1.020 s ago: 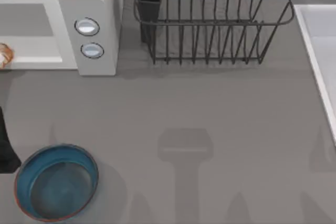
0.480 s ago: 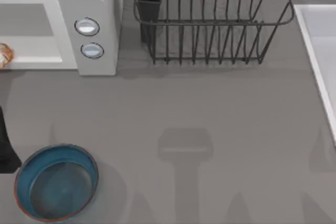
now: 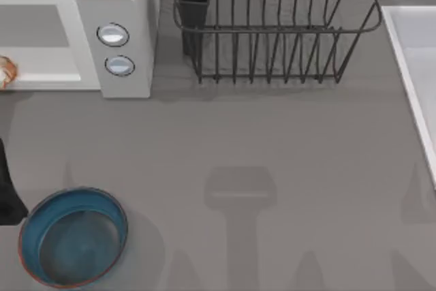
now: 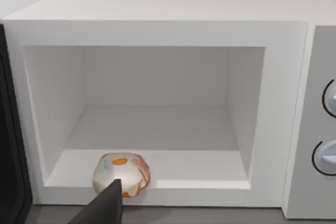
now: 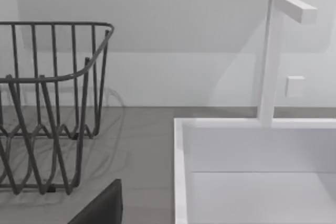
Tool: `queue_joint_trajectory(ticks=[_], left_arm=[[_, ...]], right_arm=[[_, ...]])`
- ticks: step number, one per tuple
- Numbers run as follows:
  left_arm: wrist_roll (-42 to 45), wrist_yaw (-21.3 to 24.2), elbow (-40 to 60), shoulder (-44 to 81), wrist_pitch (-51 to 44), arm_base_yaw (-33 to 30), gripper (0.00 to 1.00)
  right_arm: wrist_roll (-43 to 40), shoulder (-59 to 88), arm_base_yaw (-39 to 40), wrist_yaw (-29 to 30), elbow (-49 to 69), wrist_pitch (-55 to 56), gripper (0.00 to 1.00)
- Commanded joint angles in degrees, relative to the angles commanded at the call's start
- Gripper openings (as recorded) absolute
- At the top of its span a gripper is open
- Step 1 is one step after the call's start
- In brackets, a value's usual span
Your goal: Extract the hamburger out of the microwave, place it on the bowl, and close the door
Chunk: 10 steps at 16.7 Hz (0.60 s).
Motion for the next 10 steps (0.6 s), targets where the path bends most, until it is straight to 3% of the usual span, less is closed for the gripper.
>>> queue_joint_trajectory(ticks=[5,10], left_arm=[[0.2,0.4,1.4,3.5,2.1,0.4,1.00],[1.0,2.5,8.0,21.0,11.7,2.2,1.00]], right_arm=[[0.0,0.0,0.0,0.0,0.0,0.0,1.00],[0.0,0.0,0.0,0.0,0.0,0.0,1.00]])
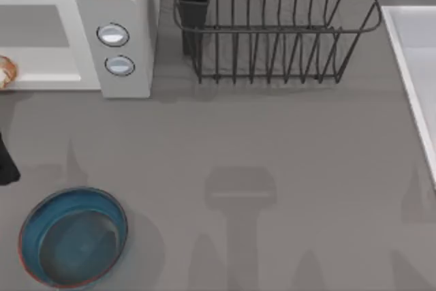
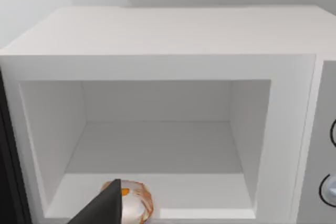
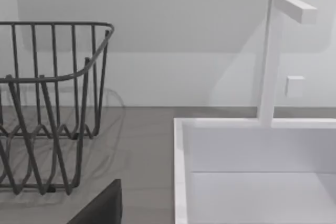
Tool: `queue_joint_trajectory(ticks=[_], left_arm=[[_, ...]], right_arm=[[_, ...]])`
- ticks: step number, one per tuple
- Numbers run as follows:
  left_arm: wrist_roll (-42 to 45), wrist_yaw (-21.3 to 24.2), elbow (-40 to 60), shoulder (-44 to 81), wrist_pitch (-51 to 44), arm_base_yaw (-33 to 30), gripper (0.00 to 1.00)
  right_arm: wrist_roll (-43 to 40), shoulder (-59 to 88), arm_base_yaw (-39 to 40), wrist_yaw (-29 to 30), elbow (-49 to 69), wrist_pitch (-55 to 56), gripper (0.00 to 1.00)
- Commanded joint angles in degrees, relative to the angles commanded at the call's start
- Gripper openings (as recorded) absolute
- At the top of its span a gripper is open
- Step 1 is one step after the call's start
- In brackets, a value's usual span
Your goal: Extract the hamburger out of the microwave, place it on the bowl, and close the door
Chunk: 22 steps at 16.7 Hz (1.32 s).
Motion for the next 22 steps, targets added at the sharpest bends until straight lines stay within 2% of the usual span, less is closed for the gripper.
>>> queue_joint_trajectory(ticks=[15,19,22], left_arm=[[3.8,9.7,30.8,90.8,45.3,8.7,1.00],[4.5,11.6,36.7,108.8,53.9,10.3,1.00],[4.9,12.4,39.5,116.7,57.9,11.1,1.00]], right_arm=[[0.0,0.0,0.0,0.0,0.0,0.0,1.00],[0.0,0.0,0.0,0.0,0.0,0.0,1.00],[0.0,0.0,0.0,0.0,0.0,0.0,1.00]])
